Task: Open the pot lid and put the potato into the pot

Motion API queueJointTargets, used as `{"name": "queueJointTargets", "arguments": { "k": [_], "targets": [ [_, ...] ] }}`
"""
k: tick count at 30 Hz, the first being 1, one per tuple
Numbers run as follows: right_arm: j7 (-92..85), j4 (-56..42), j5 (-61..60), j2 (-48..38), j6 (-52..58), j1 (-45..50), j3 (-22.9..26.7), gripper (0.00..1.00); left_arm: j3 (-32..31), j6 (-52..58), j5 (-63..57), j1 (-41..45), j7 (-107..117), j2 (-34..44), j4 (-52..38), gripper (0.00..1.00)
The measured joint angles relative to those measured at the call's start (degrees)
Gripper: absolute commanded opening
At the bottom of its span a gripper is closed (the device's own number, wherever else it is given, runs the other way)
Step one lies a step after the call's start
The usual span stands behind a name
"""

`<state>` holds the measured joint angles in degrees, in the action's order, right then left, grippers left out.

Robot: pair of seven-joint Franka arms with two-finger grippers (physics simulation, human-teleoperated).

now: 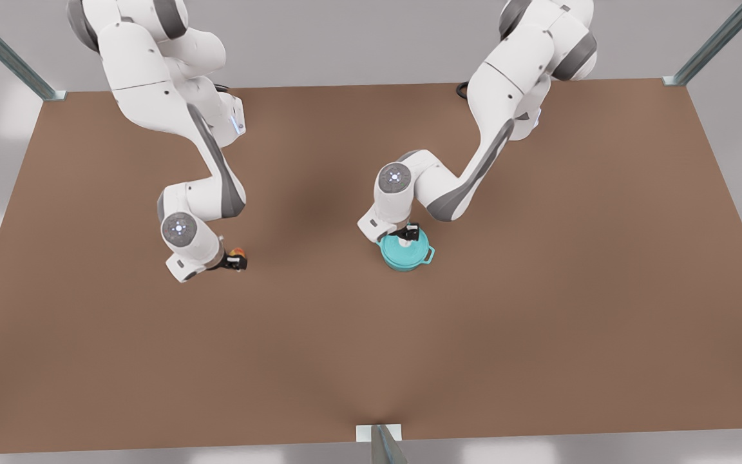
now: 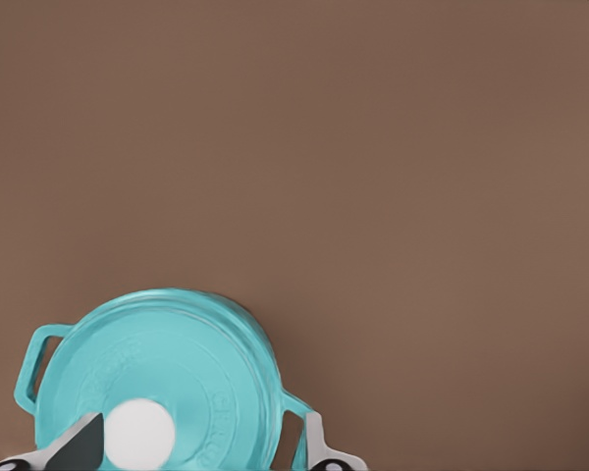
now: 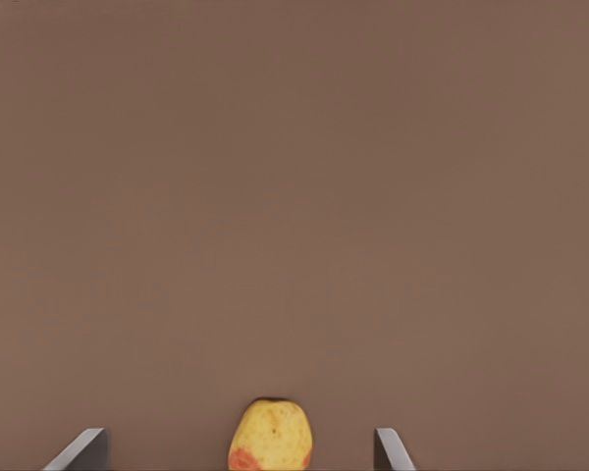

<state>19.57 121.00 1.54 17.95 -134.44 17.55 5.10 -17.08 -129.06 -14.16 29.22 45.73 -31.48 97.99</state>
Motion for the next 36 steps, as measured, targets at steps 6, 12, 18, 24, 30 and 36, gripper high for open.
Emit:
{"name": "queueJointTargets", "arguments": {
  "k": [6,12,18,24,30,36],
  "targets": [
    [3.45,6.55,-0.07,1.26,-8.33,0.02,0.03,1.0,0.05,-4.57,-0.13,-1.31,3.55,0.73,2.85,1.0],
    [6.12,7.41,-0.12,3.51,-13.12,0.03,0.08,1.0,0.12,-8.77,-3.64,-1.91,4.15,2.59,8.99,1.0],
    [8.11,9.61,-0.3,3.83,-16.07,0.09,-0.55,1.0,0.36,-10.95,-4.39,-3.05,3.97,2.59,10.53,1.0],
    [9.55,10.56,-1.37,4.38,-17.5,0.18,-1.65,1.0,0.39,-11.65,-4.59,-3.23,3.91,2.99,12.93,1.0],
    [10.43,12.34,-1.59,4.43,-19.12,-0.37,-1.67,1.0,0.39,-11.84,-4.63,-3.21,4.01,3.0,13.9,0.48],
    [11.02,12.88,-1.64,4.52,-20.28,-0.56,-1.68,0.99,0.44,-11.01,-5.21,-3.28,5.0,3.22,13.01,0.34]
  ]
}}
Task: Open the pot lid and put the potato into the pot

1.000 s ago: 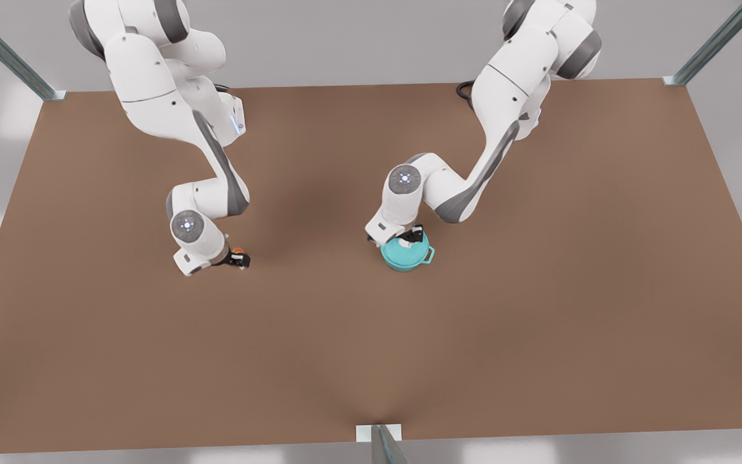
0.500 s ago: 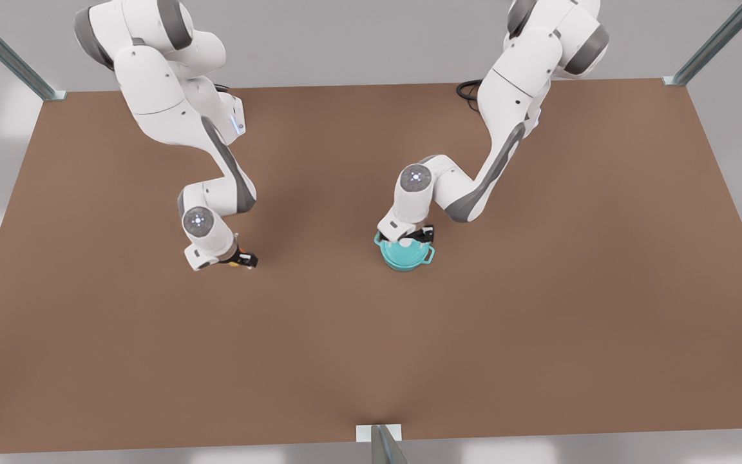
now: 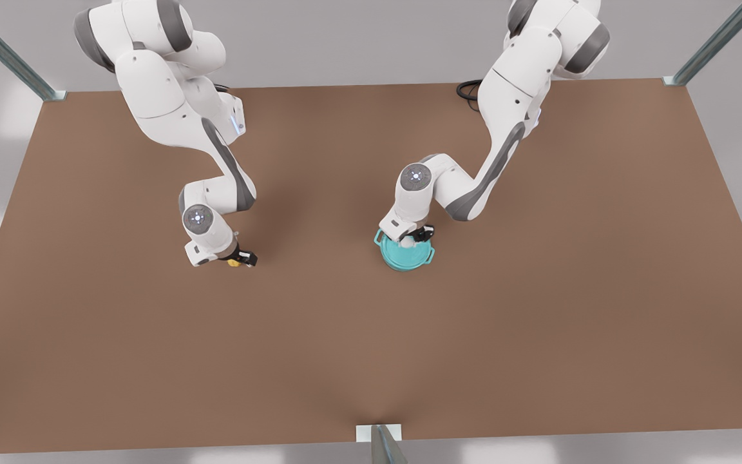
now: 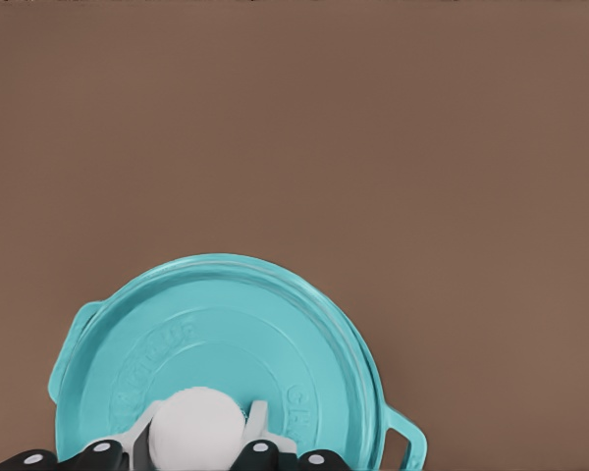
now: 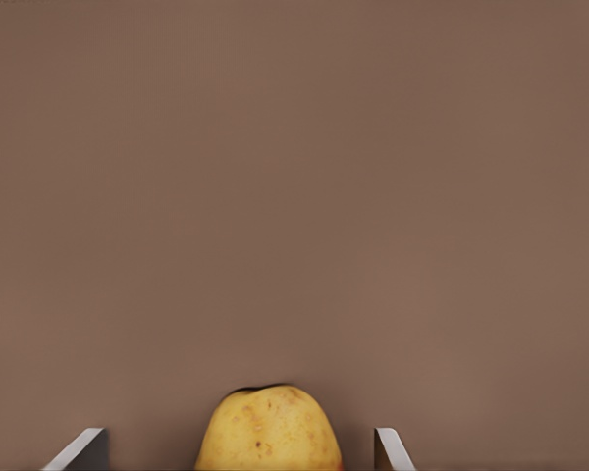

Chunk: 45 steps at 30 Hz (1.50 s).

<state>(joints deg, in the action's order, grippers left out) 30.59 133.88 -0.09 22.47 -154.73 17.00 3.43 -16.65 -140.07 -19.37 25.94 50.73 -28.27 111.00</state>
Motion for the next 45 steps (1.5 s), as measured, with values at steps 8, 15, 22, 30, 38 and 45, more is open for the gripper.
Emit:
{"name": "queueJointTargets", "arguments": {
  "k": [8,15,22,30,38,45],
  "targets": [
    [0.51,0.46,-0.02,0.28,-1.03,-0.29,0.0,0.76,0.12,6.05,0.25,-12.42,-2.36,-11.91,-21.09,0.34],
    [0.83,0.52,-0.04,0.17,-1.37,-0.29,0.0,0.62,2.3,3.13,0.58,-14.94,-6.55,-19.25,-24.84,1.0],
    [1.18,0.52,-0.05,-0.21,-1.32,-0.29,0.0,0.59,2.05,24.77,10.93,-30.48,-16.36,10.06,-23.89,1.0],
    [1.68,0.52,-0.05,-1.35,-0.68,-0.22,0.0,0.6,2.22,39.87,18.05,-36.4,-27.49,12.11,-28.45,1.0],
    [2.16,0.61,-0.06,-0.98,-0.44,0.31,0.0,0.61,2.41,45.63,21.06,-36.89,-34.51,12.1,-27.67,1.0],
    [2.54,0.59,-0.05,-0.37,-0.48,0.6,0.0,0.61,2.11,47.26,22.42,-36.73,-38.56,12.84,-26.09,1.0]
  ]
}}
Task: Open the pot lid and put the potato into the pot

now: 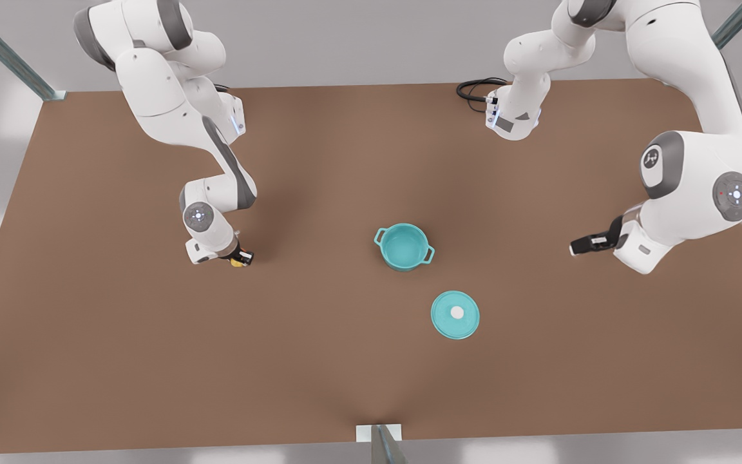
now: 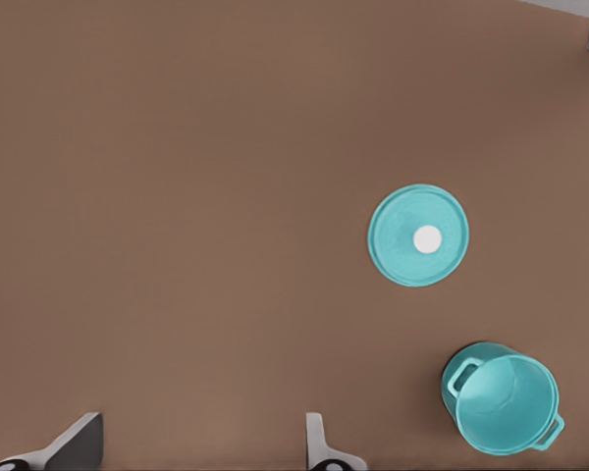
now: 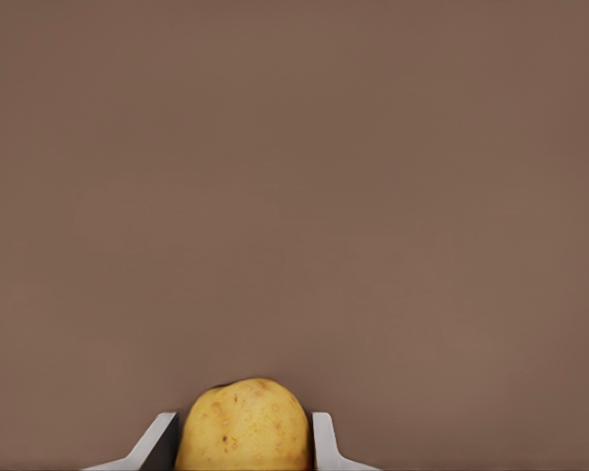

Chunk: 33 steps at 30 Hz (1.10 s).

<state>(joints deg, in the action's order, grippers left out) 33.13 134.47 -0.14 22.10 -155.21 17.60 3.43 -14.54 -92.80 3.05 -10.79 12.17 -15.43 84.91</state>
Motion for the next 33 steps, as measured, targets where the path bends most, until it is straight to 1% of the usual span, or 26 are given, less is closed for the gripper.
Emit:
{"name": "queueJointTargets", "arguments": {
  "k": [4,6,12,16,20,24,29,33],
  "targets": [
    [0.2,-0.06,0.0,0.48,-0.17,0.39,-0.08,0.6,0.0,0.9,0.16,-0.02,-1.67,0.06,0.1,1.0],
    [0.27,-0.07,-0.05,0.58,-0.27,0.41,-0.09,0.55,-0.02,1.24,0.18,-0.02,-2.36,0.07,0.1,1.0],
    [0.34,-0.06,-0.2,0.14,-0.32,0.41,-0.1,0.54,-0.02,1.8,0.23,-0.02,-4.03,0.07,0.1,1.0],
    [0.39,-0.07,-0.25,-1.53,0.08,0.41,-0.08,0.54,-0.02,1.97,0.22,-0.02,-4.87,0.07,0.1,1.0],
    [0.69,-1.52,-0.32,-5.4,3.15,0.37,-0.59,0.54,0.06,2.11,0.18,-0.04,-5.55,0.07,0.08,1.0],
    [1.82,-8.57,-0.43,-6.99,10.3,0.4,-3.1,0.54,0.07,2.18,0.16,-0.03,-6.11,0.07,0.03,1.0],
    [4.74,-18.17,-2.24,-6.63,19.74,0.45,-7.8,0.54,0.09,2.35,0.15,-0.08,-6.67,0.07,0.03,1.0],
    [8.73,-29.44,-2.82,-3.43,27.47,5.02,-8.94,0.54,0.14,2.43,0.08,-0.12,-7.03,0.07,-0.05,1.0]
  ]
}}
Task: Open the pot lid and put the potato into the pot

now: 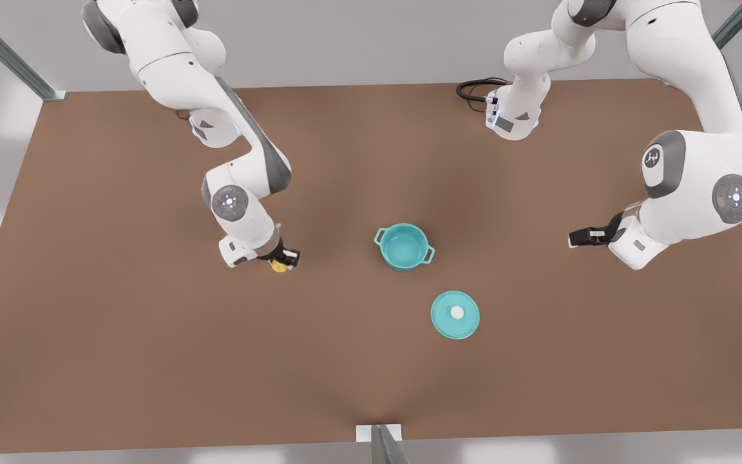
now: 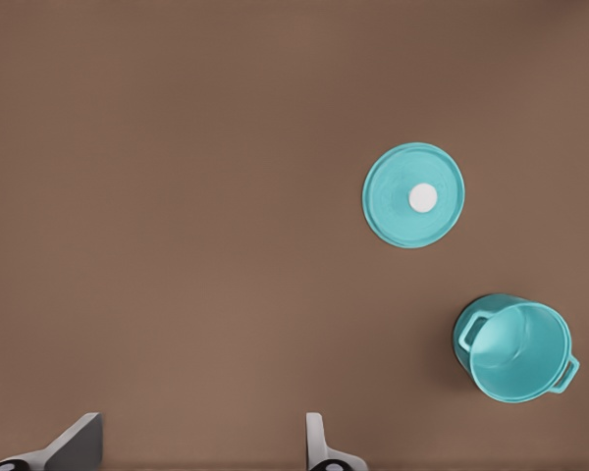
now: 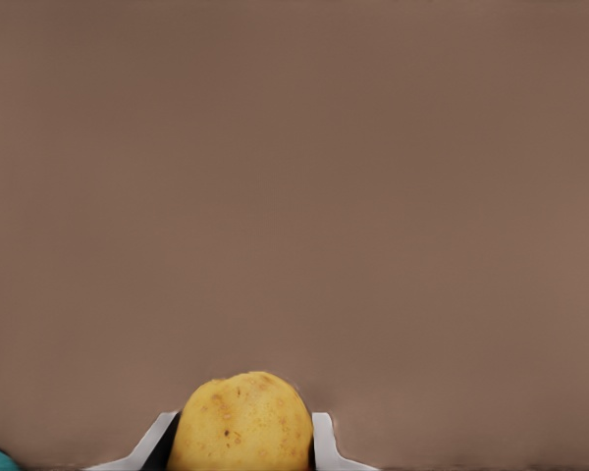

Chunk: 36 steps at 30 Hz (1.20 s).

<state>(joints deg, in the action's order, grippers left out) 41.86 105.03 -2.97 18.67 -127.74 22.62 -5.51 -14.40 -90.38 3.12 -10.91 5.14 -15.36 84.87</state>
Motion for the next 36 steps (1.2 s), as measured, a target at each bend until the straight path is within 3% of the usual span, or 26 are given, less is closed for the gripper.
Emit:
{"name": "queueJointTargets", "arguments": {
  "k": [13,28,29,30,34,36],
  "targets": [
    [16.36,-34.28,-1.92,22.7,12.74,16.09,-0.09,0.53,-0.09,-0.3,-0.47,0.17,-0.63,-0.16,-0.79,1.0],
    [28.08,-43.35,-1.86,35.56,6.89,22.85,0.19,0.55,-0.23,-0.42,-0.17,0.17,-0.98,-0.13,-1.17,1.0],
    [28.61,-43.37,-1.82,35.74,6.38,22.88,0.22,0.86,-0.83,-0.41,-0.25,0.14,-0.95,-0.11,-1.18,1.0],
    [29.06,-43.38,-1.76,35.83,5.95,22.9,0.27,1.0,-1.34,-0.41,-0.34,0.44,-0.9,-0.14,-1.09,1.0],
    [30.54,-43.33,-1.5,35.32,4.99,22.75,0.62,1.0,-1.68,-0.47,-0.51,0.48,-0.69,-0.24,-1.05,1.0],
    [30.75,-41.37,-1.3,29.88,6.76,19.61,1.37,1.0,-1.66,-0.49,-0.55,0.36,-0.6,-0.31,-1.07,1.0]
  ]
}}
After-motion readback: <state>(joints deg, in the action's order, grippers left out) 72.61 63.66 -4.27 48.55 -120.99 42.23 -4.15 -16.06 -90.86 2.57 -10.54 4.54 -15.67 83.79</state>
